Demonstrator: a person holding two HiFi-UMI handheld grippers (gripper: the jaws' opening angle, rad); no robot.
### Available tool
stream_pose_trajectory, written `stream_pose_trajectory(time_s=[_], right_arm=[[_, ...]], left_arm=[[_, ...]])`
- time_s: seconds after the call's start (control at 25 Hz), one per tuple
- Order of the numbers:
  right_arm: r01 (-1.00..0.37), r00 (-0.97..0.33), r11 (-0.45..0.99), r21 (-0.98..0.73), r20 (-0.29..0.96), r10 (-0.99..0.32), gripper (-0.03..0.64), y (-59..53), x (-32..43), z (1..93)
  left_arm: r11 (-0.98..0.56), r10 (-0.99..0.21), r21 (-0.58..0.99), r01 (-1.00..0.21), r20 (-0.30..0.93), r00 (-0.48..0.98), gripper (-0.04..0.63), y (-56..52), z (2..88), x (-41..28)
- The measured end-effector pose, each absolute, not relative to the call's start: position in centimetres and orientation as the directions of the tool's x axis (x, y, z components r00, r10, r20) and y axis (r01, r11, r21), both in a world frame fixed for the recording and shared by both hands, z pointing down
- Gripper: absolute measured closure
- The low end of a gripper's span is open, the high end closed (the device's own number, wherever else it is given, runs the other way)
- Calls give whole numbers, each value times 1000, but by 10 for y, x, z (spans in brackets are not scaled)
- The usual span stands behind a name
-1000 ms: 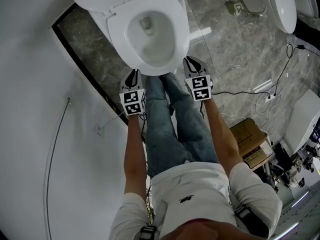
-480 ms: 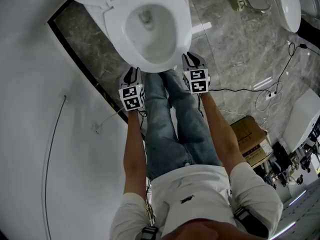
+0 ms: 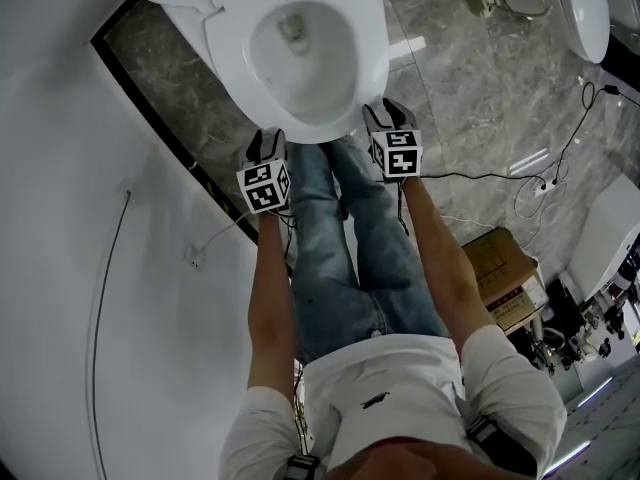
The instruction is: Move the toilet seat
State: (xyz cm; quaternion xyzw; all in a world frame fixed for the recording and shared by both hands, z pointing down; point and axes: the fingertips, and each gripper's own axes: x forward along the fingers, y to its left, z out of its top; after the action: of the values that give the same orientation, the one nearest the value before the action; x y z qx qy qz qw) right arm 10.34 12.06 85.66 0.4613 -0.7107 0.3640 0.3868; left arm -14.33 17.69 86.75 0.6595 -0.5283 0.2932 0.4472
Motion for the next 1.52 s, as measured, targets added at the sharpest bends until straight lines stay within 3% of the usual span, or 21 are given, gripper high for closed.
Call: stream_pose_trajectory(time_s=[0.32, 0.64, 1.52], right_arm=[[-934, -346, 200, -295, 883, -318, 352, 124, 97, 877], [-907, -421, 118, -404, 854, -307, 342, 127, 92, 881], [-930, -363, 193, -313, 866, -344, 344, 129, 91, 855]], left_arm=[[22, -424, 328, -944, 859, 288, 356, 173, 879, -139], [90, -445, 409, -908, 832, 331, 321, 175, 882, -139], [77, -428, 342, -937, 860, 279, 318, 171, 862, -135]])
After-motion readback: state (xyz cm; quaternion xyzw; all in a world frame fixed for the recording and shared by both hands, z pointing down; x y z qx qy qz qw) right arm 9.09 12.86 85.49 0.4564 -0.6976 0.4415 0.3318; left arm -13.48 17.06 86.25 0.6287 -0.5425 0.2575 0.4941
